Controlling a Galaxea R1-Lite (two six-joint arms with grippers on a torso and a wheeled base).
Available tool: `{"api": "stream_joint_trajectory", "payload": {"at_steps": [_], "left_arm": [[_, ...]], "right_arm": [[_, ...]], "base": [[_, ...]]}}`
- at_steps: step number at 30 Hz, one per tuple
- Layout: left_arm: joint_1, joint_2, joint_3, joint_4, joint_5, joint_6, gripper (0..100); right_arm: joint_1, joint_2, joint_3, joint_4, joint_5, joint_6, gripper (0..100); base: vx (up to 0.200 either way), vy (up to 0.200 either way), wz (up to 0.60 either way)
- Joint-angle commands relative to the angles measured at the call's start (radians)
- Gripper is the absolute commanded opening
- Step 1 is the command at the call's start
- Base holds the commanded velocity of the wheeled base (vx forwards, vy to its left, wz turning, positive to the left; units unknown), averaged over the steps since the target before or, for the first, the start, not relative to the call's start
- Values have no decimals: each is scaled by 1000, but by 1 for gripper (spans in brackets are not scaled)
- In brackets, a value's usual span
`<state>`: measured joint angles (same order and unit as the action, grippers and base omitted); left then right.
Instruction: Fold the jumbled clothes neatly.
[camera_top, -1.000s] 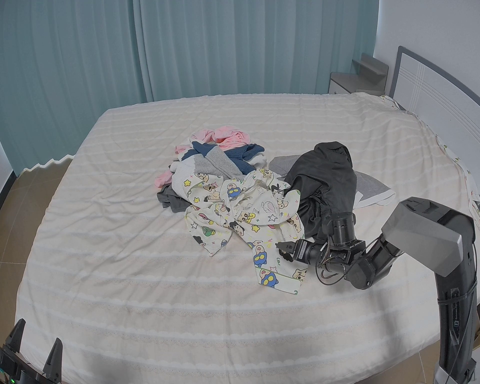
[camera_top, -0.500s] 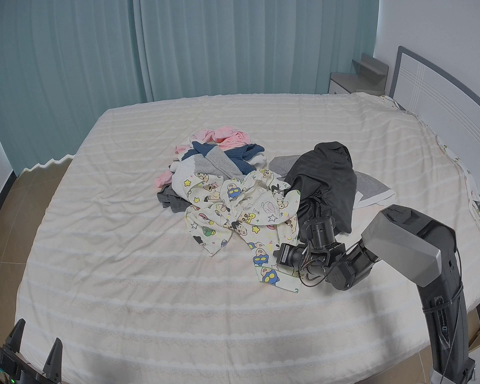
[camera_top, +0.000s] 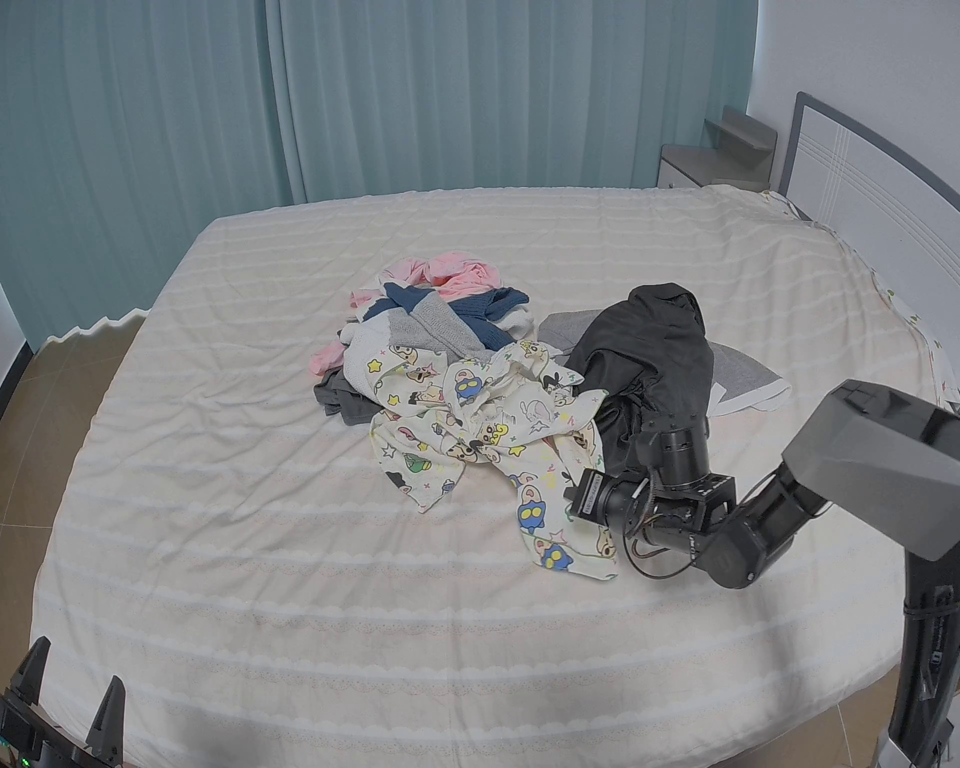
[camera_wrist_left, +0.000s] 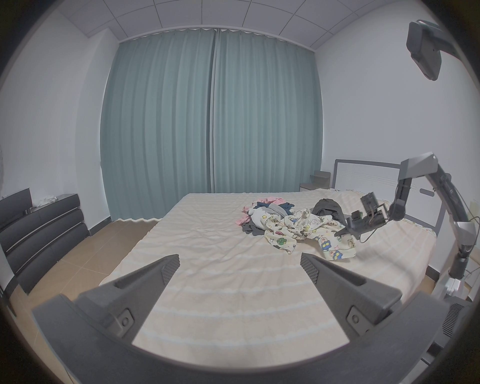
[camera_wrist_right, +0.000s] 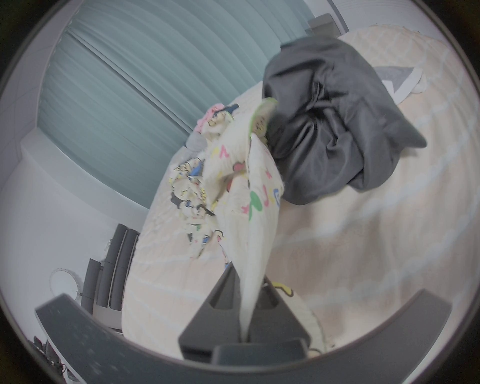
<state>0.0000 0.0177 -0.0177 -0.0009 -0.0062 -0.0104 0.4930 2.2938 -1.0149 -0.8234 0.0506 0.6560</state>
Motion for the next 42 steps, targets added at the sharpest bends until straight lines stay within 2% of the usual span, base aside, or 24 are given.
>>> {"api": "stream_joint_trajectory", "payload": {"at_steps": [1,7,10,13,14,15,17,19,20,23,24,25,27,31,34,35,39,41,42], "left_arm": [[0,-18,18,-1,-6,21,100],[2,-18,18,-4,-18,61,100],[2,-18,18,-4,-14,50,100],[0,-18,2,-22,-12,0,100],[0,1,-154,-82,-20,-92,100],[0,50,-246,-88,-25,-143,100],[-6,163,-366,-68,-37,-171,100],[-21,214,-393,-67,-95,-155,100],[-32,229,-392,-65,-147,-143,100],[-38,281,-377,-53,-371,-83,100],[-38,291,-377,-48,-402,-75,100],[-37,321,-378,-37,-485,-45,100],[-34,377,-384,-36,-554,10,100],[-40,571,-390,-42,-561,148,100],[-48,651,-390,-48,-561,179,100],[-83,728,-392,-65,-563,182,100],[-206,844,-390,-100,-561,176,100],[-325,941,-387,-100,-548,175,100],[-325,941,-387,-100,-548,175,100]], "right_arm": [[13,-260,214,-97,14,11,0],[26,-502,371,-140,60,11,0],[36,-588,397,-137,77,8,0],[64,-685,404,-126,87,4,0],[88,-732,395,-111,90,-1,0],[99,-752,386,-95,92,-4,0],[114,-777,338,-52,98,-10,0],[131,-792,299,-22,101,-10,0],[141,-798,279,-10,103,-10,0],[165,-801,193,47,106,-12,0],[168,-801,180,58,106,-12,0],[180,-803,141,98,104,-12,0],[199,-807,88,144,104,-13,0],[225,-832,-1,219,104,-33,0],[230,-838,-31,237,104,-39,0],[249,-849,-63,257,106,-44,0],[266,-863,-106,310,106,-44,0],[305,-863,-131,322,104,-44,0],[305,-863,-131,322,104,-44,0]], "base": [[0,0,0],[0,0,0],[0,0,0],[0,0,0],[0,0,0],[0,0,0],[0,0,0],[0,0,0],[0,0,0],[0,0,0],[0,0,0],[0,0,0],[0,0,0],[0,0,0],[0,0,0],[0,0,0],[0,0,0],[0,0,0],[0,0,0]]}}
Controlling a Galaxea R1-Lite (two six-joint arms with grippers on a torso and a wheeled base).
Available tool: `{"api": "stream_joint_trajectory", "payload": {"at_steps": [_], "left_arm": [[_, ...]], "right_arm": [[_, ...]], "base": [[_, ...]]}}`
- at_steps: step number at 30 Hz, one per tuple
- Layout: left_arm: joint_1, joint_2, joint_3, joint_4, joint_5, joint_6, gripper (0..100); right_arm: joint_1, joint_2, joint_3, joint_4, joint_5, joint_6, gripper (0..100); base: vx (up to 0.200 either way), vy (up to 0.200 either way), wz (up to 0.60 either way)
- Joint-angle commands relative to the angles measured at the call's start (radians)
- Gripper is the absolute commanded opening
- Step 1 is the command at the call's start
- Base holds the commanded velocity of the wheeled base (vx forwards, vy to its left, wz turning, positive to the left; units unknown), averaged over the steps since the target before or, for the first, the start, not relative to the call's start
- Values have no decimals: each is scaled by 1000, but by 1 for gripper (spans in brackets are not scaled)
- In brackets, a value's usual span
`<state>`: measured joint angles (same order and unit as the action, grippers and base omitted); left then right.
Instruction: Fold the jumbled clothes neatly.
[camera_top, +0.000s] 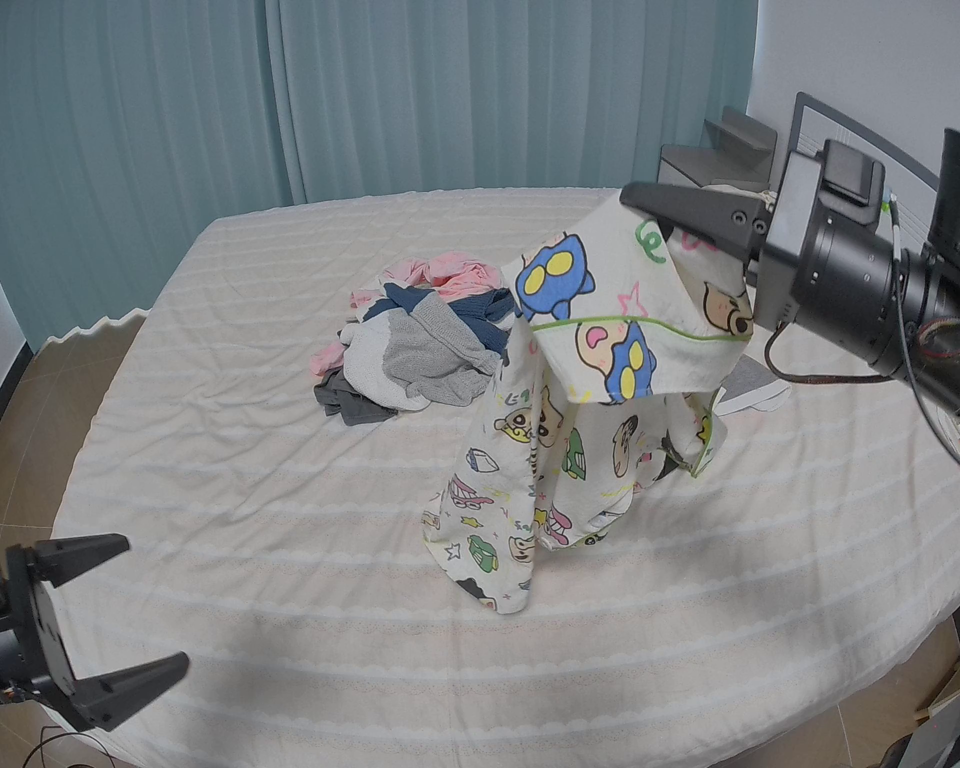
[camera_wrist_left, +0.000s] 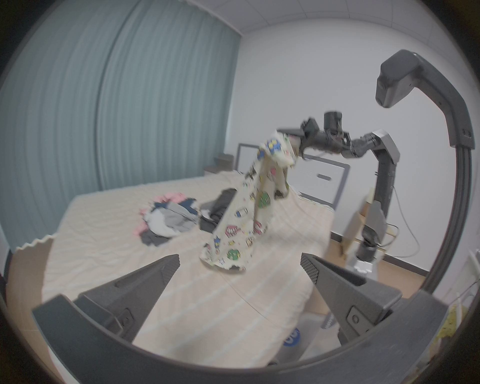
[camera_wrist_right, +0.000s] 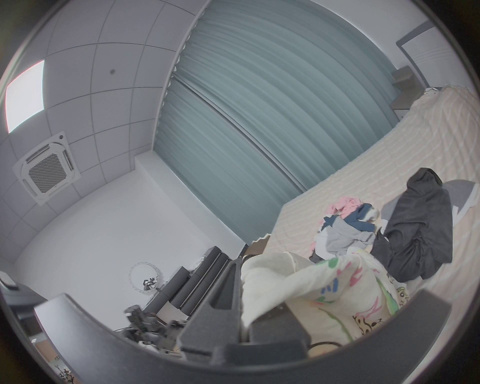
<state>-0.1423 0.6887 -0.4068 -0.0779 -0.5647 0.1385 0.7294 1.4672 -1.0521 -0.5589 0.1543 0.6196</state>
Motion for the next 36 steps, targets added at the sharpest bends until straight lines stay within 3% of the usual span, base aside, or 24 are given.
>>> {"api": "stream_joint_trajectory", "payload": {"at_steps": [1,9,12,15,22,27,36], "left_arm": [[-243,350,-1,-31,37,29,100],[-295,588,-1,-240,52,21,100],[-364,675,0,-335,72,-5,100],[-410,729,-1,-387,115,-36,100],[-413,851,16,-585,215,-40,100],[-447,881,33,-592,250,-37,100],[-454,936,42,-651,408,-23,100]], "right_arm": [[81,-33,-97,57,1,-8,0],[128,-2,-118,57,1,-8,0],[148,56,-172,57,-7,-9,0],[165,88,-212,56,-10,-9,0],[203,81,-209,54,-12,-8,0],[202,74,-204,51,-24,-8,0],[202,39,-206,53,-25,-8,0]], "base": [[0,0,0],[0,0,0],[0,0,0],[0,0,0],[0,0,0],[0,0,0],[0,0,0]]}}
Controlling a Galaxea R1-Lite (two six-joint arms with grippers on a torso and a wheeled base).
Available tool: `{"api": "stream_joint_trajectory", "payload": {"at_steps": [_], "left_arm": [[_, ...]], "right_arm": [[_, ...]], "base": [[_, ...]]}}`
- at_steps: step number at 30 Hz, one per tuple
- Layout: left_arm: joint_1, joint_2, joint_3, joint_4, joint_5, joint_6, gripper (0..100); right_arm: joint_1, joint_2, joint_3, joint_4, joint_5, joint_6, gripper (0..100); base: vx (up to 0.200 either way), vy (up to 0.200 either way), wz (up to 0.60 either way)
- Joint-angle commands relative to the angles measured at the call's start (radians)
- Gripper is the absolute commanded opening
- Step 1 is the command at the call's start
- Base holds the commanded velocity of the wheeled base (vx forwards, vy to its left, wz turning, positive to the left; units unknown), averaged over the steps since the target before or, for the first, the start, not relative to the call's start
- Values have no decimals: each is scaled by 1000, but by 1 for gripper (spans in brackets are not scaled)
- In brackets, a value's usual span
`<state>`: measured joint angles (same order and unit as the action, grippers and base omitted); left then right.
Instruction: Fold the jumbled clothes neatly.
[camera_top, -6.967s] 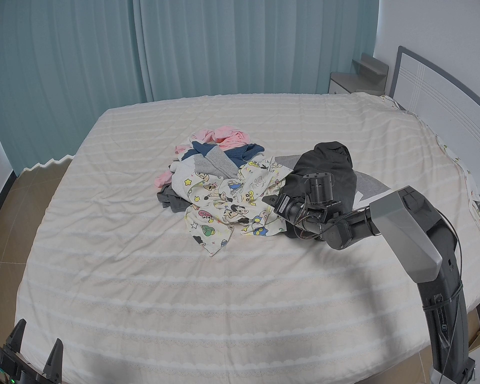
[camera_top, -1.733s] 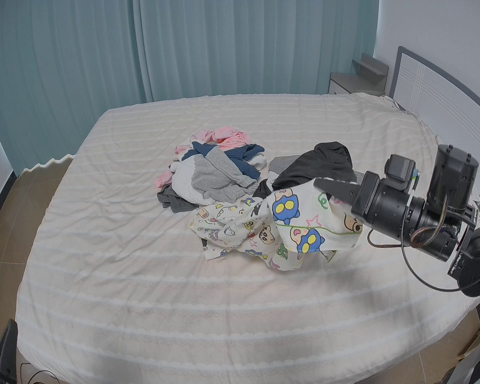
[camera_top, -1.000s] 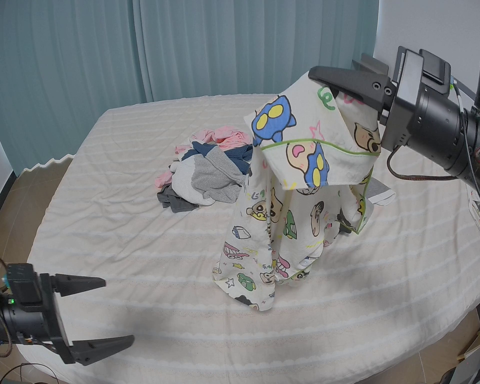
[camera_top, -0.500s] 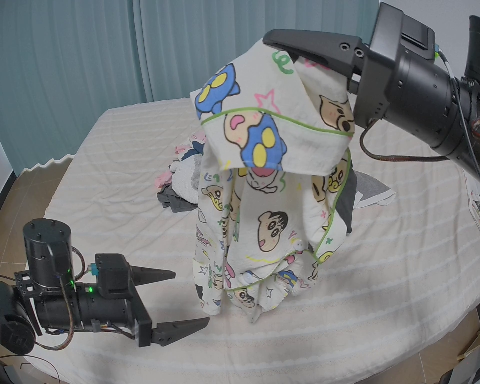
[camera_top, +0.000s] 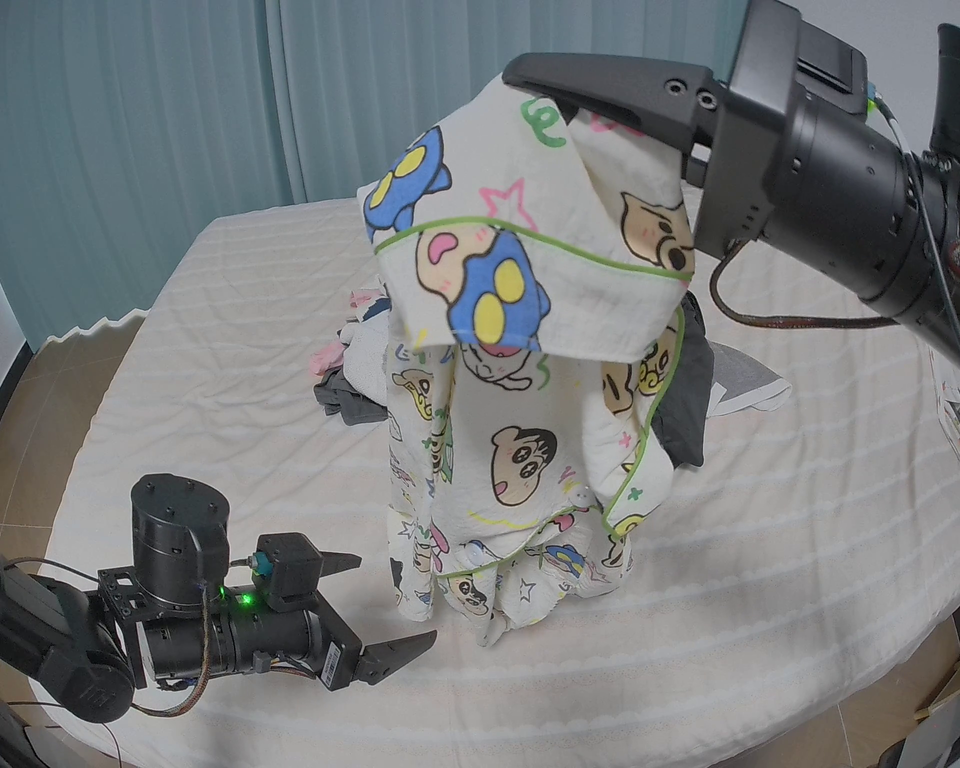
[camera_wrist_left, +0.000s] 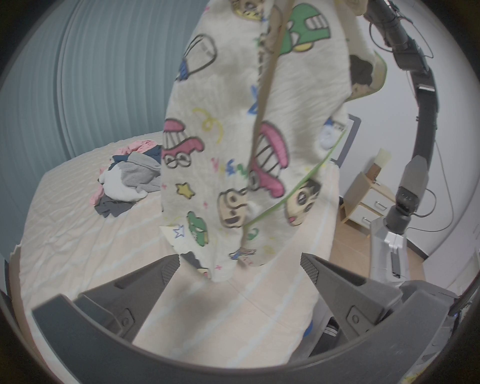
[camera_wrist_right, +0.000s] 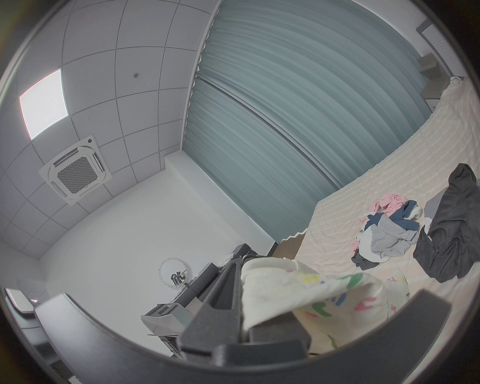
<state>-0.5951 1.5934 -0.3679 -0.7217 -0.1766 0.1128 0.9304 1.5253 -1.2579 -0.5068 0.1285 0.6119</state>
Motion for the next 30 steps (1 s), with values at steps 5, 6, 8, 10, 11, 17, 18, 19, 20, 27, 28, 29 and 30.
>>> {"api": "stream_joint_trajectory", "payload": {"at_steps": [5,6,8,10,11,17,18,19,20,27,28,29,30], "left_arm": [[-3,100,-8,-28,39,56,100],[-3,114,-9,-45,39,56,100],[-8,145,-14,-94,39,56,100],[-12,160,-14,-127,39,54,100],[-15,188,-13,-170,39,54,100],[-15,272,-20,-268,69,59,100],[-15,280,-23,-271,89,59,100],[-15,292,-26,-277,111,61,100],[-15,303,-28,-286,126,62,100],[-14,346,-31,-409,192,73,100],[-15,347,-31,-410,197,73,100],[-14,349,-32,-410,220,74,100],[-14,350,-34,-410,226,74,100]], "right_arm": [[1,-17,-25,-4,0,2,0],[1,-14,-31,-2,0,2,0],[1,-10,-31,-2,0,3,0],[1,-8,-28,-2,0,3,0],[1,-7,-25,-2,0,3,0],[-1,-4,-28,-4,0,8,0],[-1,-5,-25,-4,0,8,0],[-1,-5,-23,-4,0,8,0],[-1,-5,-23,-4,0,8,0],[-1,-10,-20,-4,2,9,0],[-1,-10,-20,-4,2,9,0],[-1,-11,-20,-4,2,11,0],[-1,-11,-20,-4,2,11,0]], "base": [[0,0,0],[0,0,0],[0,0,0],[0,0,0],[0,0,0],[0,0,0],[0,0,0],[0,0,0],[0,0,0],[0,0,0],[0,0,0],[0,0,0],[0,0,0]]}}
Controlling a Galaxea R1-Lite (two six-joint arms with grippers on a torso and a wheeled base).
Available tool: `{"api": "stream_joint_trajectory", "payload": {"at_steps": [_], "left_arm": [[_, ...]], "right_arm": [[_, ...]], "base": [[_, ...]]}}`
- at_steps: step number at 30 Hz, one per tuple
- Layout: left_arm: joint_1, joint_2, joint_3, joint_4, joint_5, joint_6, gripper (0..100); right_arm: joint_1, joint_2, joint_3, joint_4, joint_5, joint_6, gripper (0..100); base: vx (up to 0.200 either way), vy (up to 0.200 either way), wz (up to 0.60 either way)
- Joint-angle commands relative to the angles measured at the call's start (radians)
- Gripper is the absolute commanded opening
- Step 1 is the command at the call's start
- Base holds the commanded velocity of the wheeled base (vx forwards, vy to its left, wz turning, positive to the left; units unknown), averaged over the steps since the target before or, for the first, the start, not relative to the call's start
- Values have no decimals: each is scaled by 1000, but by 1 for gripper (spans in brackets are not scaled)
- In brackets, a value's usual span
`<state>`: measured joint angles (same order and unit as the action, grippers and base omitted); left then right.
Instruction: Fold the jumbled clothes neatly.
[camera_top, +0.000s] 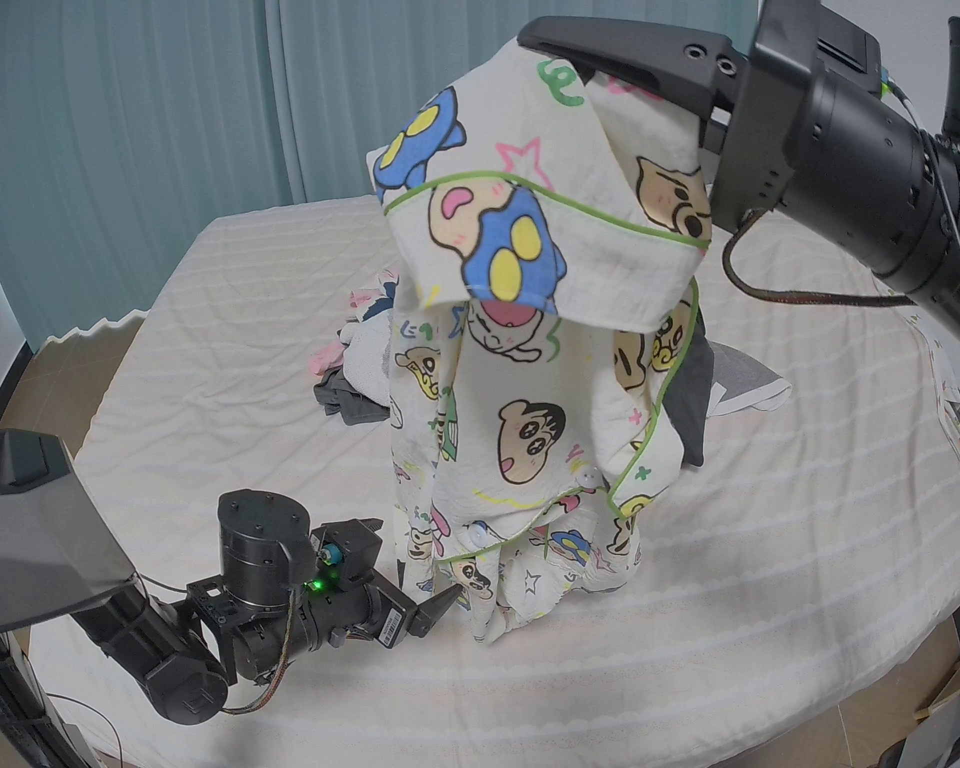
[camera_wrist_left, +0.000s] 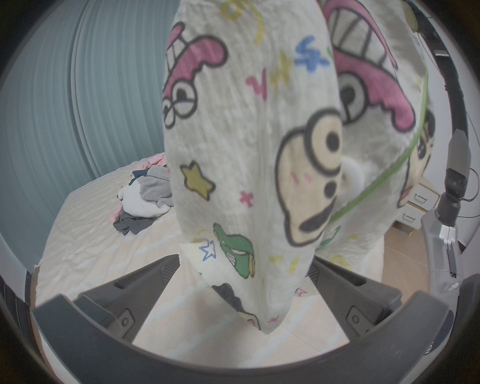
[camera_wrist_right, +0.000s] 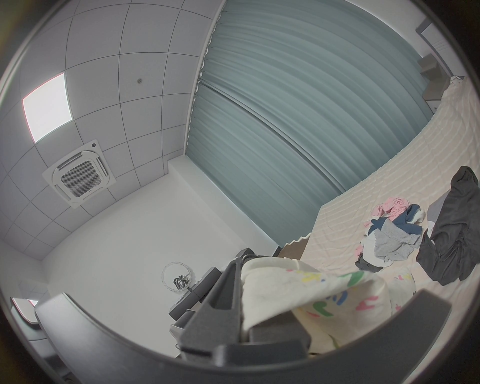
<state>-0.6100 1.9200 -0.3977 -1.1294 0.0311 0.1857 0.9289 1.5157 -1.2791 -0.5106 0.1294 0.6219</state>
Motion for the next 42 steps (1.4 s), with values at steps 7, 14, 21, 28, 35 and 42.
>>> {"api": "stream_joint_trajectory", "payload": {"at_steps": [7,14,21,28,35,42], "left_arm": [[1,31,5,-6,24,11,100],[13,34,-1,-6,33,69,100],[15,33,-33,-6,130,66,100],[7,54,-58,-6,136,64,100],[7,85,-79,-6,133,57,0],[1,117,-93,-76,127,0,0]], "right_arm": [[-18,-8,3,0,-1,1,0],[-39,-12,27,0,-1,1,0],[-41,-11,34,0,-1,1,0],[-38,-9,34,0,1,1,0],[-38,-12,35,0,3,1,0],[-44,-34,70,0,1,2,0]], "base": [[0,0,0],[0,0,0],[0,0,0],[0,0,0],[0,0,0],[0,0,0]]}}
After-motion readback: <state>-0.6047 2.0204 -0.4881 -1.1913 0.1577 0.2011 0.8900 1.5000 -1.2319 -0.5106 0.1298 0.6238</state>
